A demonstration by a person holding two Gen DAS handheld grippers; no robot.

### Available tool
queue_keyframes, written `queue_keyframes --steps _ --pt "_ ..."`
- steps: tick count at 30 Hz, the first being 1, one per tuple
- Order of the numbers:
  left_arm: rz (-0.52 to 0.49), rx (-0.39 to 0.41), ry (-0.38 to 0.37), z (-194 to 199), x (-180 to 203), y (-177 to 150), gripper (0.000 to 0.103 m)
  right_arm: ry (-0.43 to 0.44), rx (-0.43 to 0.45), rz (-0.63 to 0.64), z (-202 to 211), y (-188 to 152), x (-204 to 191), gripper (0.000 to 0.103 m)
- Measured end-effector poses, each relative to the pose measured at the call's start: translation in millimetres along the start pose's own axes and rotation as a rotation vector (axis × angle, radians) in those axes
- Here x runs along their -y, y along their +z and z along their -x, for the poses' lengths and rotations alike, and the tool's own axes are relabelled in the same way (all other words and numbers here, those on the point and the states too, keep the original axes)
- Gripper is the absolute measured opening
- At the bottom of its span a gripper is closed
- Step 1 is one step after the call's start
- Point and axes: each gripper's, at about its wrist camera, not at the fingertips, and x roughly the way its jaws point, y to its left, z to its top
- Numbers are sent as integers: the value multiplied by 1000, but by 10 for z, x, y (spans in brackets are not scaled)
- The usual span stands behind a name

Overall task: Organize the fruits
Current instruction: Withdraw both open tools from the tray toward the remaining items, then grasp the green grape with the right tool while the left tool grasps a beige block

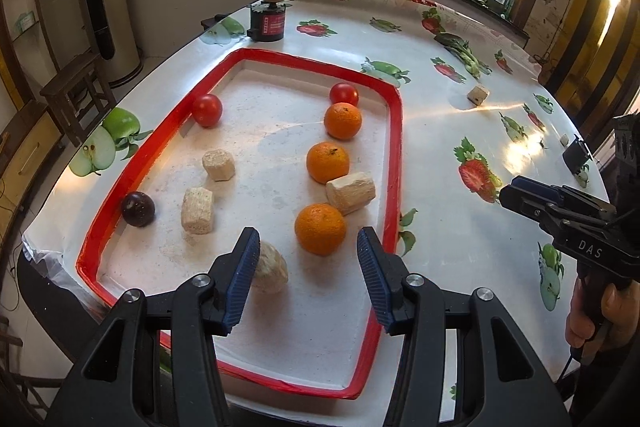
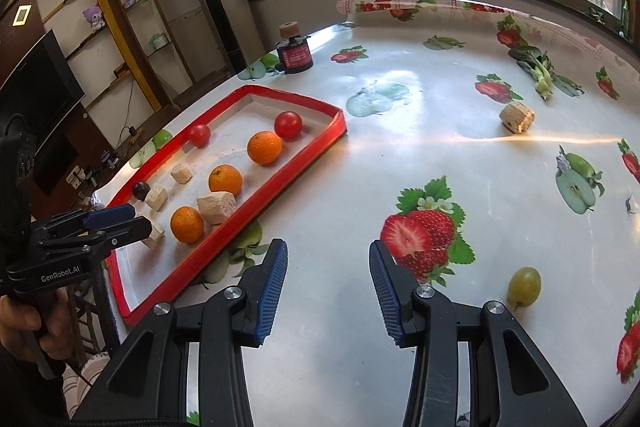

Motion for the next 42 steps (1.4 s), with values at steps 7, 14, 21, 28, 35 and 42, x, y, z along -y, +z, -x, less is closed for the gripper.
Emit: queue_keyframes --steps 7,14,21,28,35,42 --pt "-59 0 -39 -44 328 78 49 -49 18 -59 182 -106 334 44" --pt "-118 -8 -81 -105 657 132 49 -100 22 -121 331 -239 681 45" --pt "-174 -15 -114 -161 956 178 49 -132 19 -167 393 -344 942 45" --pt "-209 -14 -136 -238 1190 314 49 -151 13 -160 319 -306 1021 45" --pt "-221 -22 -183 -475 1463 641 49 -174 -28 -129 71 -238 1051 41" --pt "-266 -39 -211 -1012 1981 1081 55 -191 10 -145 147 -241 1157 26"
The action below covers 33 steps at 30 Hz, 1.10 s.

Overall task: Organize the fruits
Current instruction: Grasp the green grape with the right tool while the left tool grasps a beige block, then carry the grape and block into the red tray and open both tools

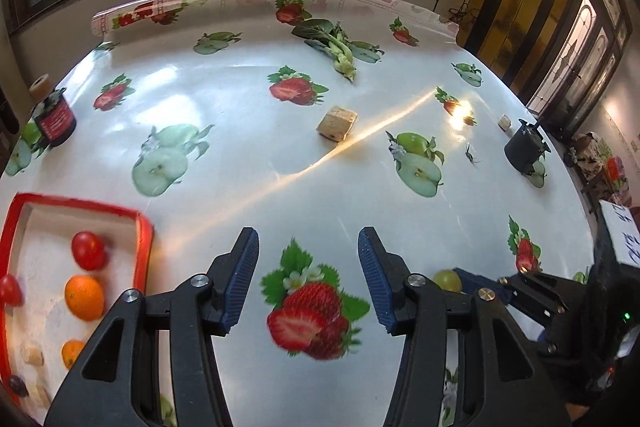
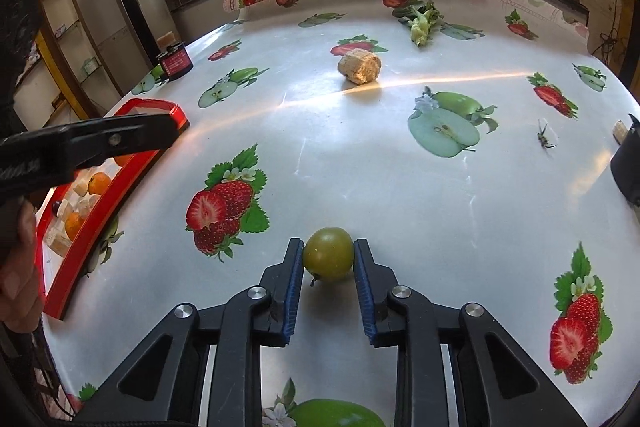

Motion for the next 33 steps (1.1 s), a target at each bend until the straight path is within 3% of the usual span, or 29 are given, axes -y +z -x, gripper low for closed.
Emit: queue_keyframes --steps 8,13,14,15,16,17,24,33 --pt "-55 -44 39 -809 281 575 56 30 48 -85 261 20 307 26" --pt "-52 -97 45 -1202 338 728 56 46 33 -128 225 -13 439 26" --pt "-59 -78 52 -1213 348 738 55 47 30 -134 210 -14 456 26" --pt "-66 -75 50 -1220 356 741 44 48 28 -137 199 -14 468 26" --pt "-71 -68 55 -1207 355 743 35 48 28 -139 198 -23 472 26" --pt "-66 -72 36 -1191 340 739 35 48 28 -139 198 -29 475 26" --pt "-53 -54 48 -869 226 460 34 38 37 -135 216 -15 448 26" --pt "-11 13 68 -90 78 -118 35 38 68 -110 363 29 299 26"
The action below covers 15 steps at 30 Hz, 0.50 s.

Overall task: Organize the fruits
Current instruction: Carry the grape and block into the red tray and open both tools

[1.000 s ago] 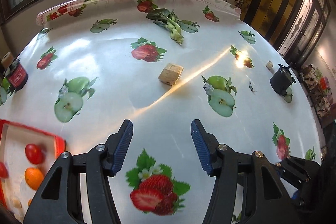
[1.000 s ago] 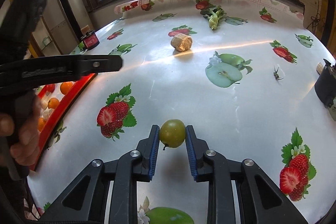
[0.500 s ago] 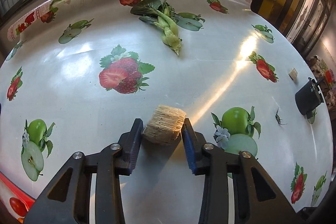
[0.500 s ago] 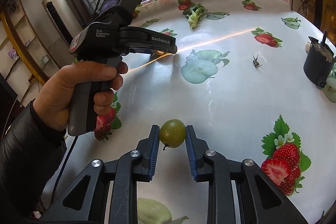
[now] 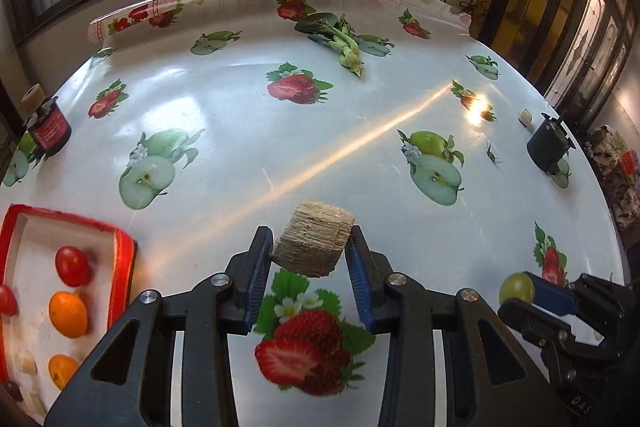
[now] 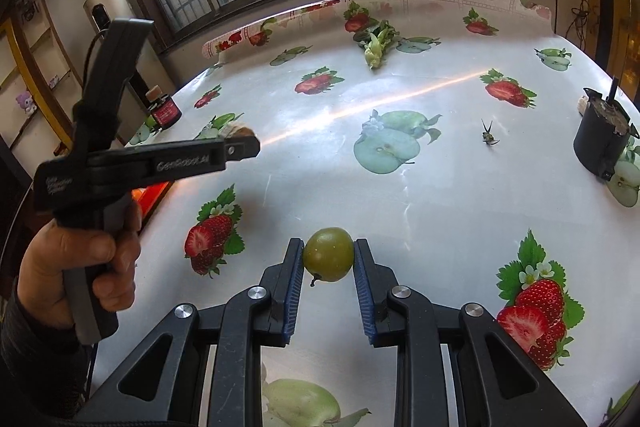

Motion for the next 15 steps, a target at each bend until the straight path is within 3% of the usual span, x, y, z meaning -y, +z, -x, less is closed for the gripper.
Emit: queue_keyframes --steps 15 --pt "76 64 41 796 -404 -629 35 48 32 118 160 68 -652 26"
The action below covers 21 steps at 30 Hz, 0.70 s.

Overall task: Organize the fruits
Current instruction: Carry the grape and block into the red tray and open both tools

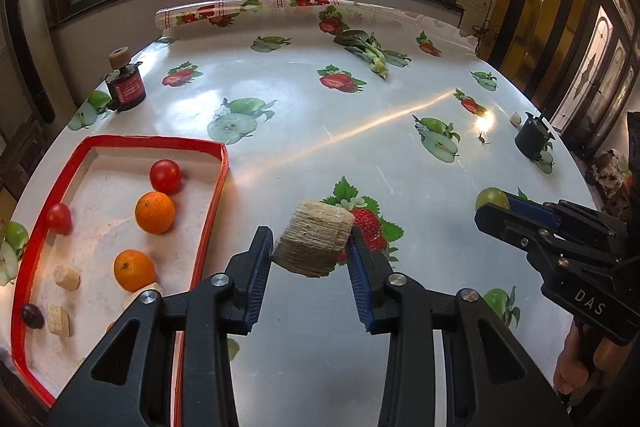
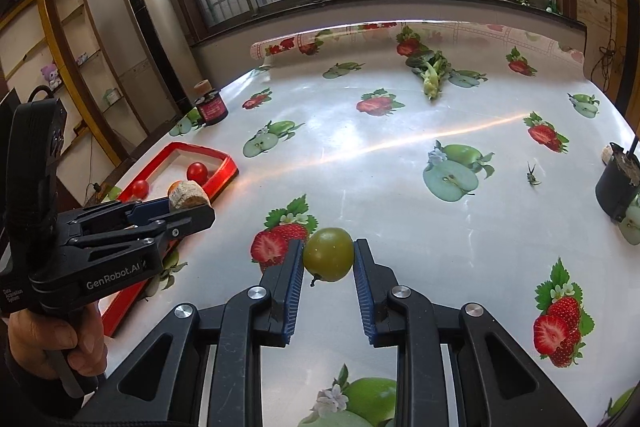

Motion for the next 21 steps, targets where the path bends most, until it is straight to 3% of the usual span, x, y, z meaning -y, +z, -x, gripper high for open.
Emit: queue_keyframes --steps 21 --pt "75 47 119 433 -621 -331 35 84 3 124 -112 127 -747 25"
